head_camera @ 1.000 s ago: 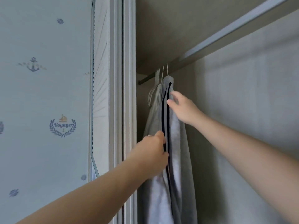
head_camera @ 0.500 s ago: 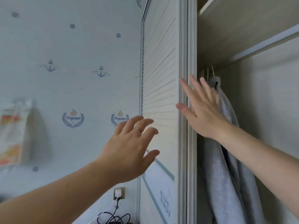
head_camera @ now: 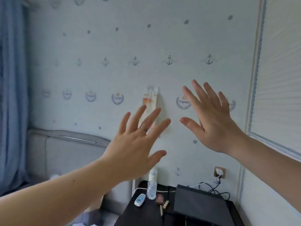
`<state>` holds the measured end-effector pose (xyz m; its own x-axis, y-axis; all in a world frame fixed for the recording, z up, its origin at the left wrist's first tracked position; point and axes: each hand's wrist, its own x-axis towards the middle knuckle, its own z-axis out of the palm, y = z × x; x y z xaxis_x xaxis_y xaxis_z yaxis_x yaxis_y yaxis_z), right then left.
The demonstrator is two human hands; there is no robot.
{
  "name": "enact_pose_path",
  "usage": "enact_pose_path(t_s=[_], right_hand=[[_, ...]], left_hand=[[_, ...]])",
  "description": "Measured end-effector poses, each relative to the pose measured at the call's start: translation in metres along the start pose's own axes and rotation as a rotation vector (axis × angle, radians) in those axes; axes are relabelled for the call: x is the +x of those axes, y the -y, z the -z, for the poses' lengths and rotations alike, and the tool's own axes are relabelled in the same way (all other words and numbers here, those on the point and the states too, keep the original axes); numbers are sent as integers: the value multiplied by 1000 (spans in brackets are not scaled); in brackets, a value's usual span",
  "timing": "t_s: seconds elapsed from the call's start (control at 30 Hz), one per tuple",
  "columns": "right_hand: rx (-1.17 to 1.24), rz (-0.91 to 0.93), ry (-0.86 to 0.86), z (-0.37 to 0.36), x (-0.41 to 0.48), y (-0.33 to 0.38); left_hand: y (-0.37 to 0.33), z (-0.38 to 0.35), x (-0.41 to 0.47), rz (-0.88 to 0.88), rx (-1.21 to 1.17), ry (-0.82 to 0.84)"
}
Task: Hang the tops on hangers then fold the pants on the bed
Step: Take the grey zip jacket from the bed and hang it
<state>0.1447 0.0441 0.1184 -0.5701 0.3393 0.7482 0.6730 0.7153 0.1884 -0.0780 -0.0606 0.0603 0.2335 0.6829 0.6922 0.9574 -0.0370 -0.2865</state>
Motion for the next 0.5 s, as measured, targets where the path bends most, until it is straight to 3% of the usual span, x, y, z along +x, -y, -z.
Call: enact_pose_path(t_s=[0.3, 0.5], right_hand=[[374, 368, 137, -113, 25, 236], [693, 496, 274, -183, 15, 391]], left_hand=[[137, 37, -230, 391, 170, 224], [177, 50, -392, 840, 220, 323]])
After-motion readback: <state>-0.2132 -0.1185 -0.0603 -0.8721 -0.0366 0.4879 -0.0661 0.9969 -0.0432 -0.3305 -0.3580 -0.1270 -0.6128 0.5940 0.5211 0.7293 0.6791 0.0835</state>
